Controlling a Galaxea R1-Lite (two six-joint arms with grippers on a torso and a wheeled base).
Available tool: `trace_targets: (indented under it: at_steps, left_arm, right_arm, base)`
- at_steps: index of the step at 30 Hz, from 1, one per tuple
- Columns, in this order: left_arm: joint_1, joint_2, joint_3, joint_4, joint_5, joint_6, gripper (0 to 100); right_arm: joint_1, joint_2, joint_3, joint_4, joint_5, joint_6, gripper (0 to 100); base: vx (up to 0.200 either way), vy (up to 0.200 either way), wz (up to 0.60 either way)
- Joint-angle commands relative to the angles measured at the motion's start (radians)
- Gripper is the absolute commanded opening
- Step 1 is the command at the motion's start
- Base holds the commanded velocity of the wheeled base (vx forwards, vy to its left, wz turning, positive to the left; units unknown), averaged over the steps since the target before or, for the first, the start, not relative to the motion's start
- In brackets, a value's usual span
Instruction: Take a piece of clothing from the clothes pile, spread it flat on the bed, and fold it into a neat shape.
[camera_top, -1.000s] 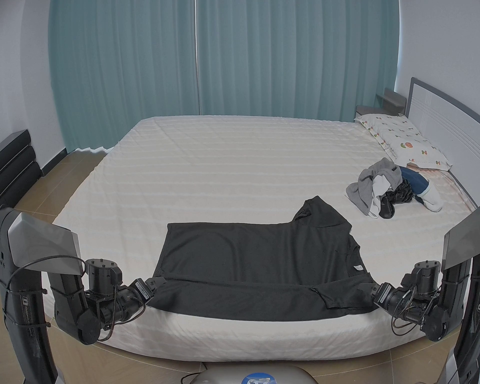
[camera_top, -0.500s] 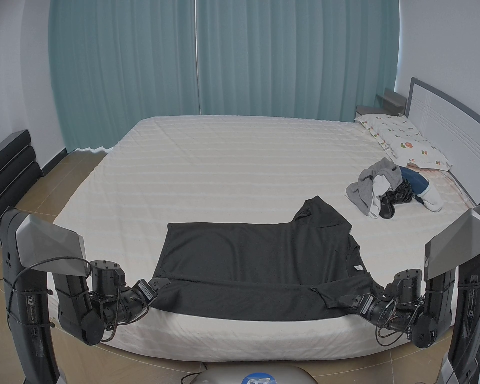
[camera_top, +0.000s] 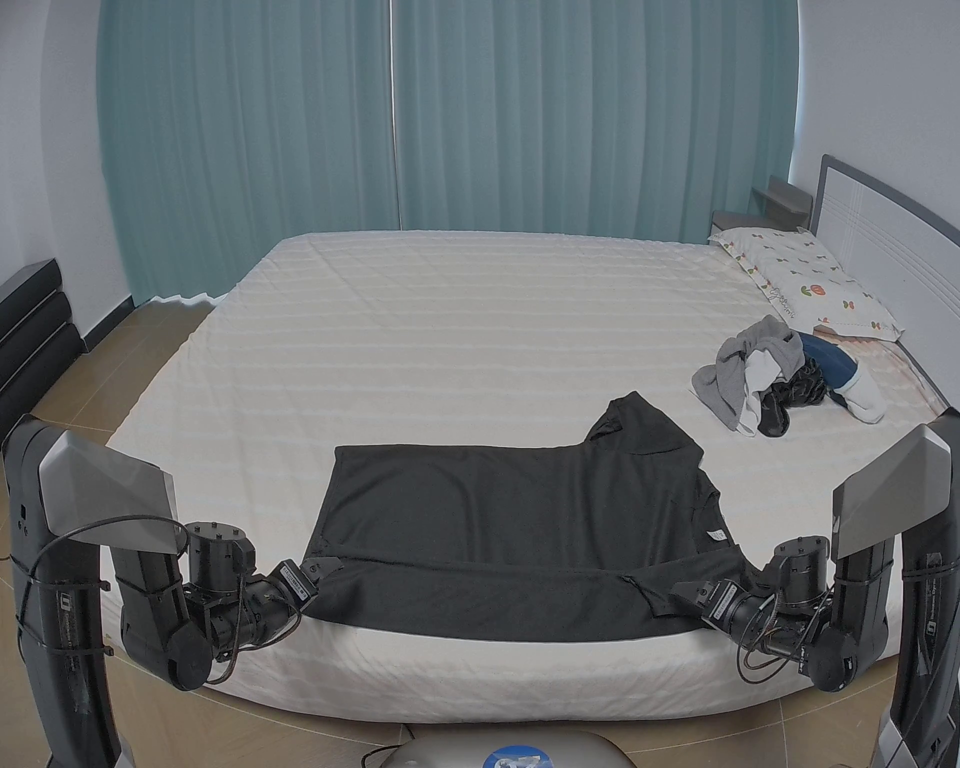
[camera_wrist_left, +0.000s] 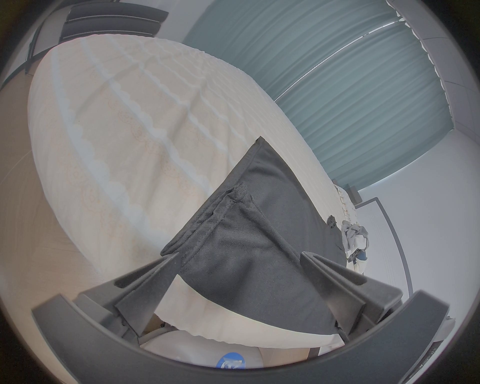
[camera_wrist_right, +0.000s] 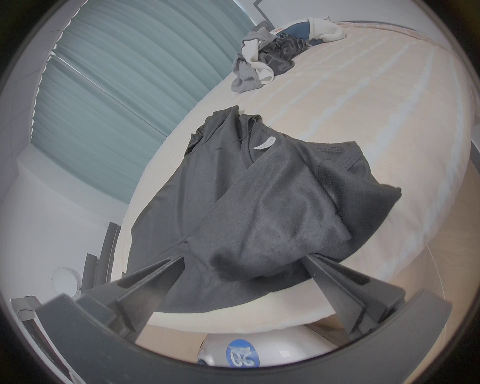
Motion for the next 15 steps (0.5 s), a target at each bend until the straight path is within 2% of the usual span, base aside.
trace_targets:
  at_steps: [1,3,4,7,12,15]
  left_arm:
    - [0.0,0.003,-0.001,0.0,0.0,0.002,100]
    - [0.0,0.006,-0.001,0.0,0.002,0.003,100]
    - [0.0,0.006,-0.001,0.0,0.002,0.003,100]
    - [-0.002,0.006,-0.001,0.0,0.002,0.003,100]
    - [-0.003,0.008,-0.004,0.0,0.002,0.003,100]
    - [-0.003,0.008,-0.004,0.0,0.002,0.003,100]
  right_arm:
    - [0.001,0.024,-0.022,0.001,-0.02,0.0,100]
    - [0.003,0.033,-0.03,0.001,-0.037,0.0,100]
    - [0.004,0.033,-0.03,-0.001,-0.039,0.002,0]
    - [0.012,0.031,-0.027,-0.002,-0.043,0.002,0]
    - [0.036,0.03,-0.024,-0.004,-0.1,0.0,0]
    - [0.039,0.022,-0.018,-0.004,-0.101,0.0,0]
  base:
    - [0.0,0.0,0.0]
    - [0.0,0.0,0.0]
    - [0.0,0.0,0.0]
    - [0.0,0.0,0.0]
    - [0.0,0.0,0.0]
    - [0.0,0.0,0.0]
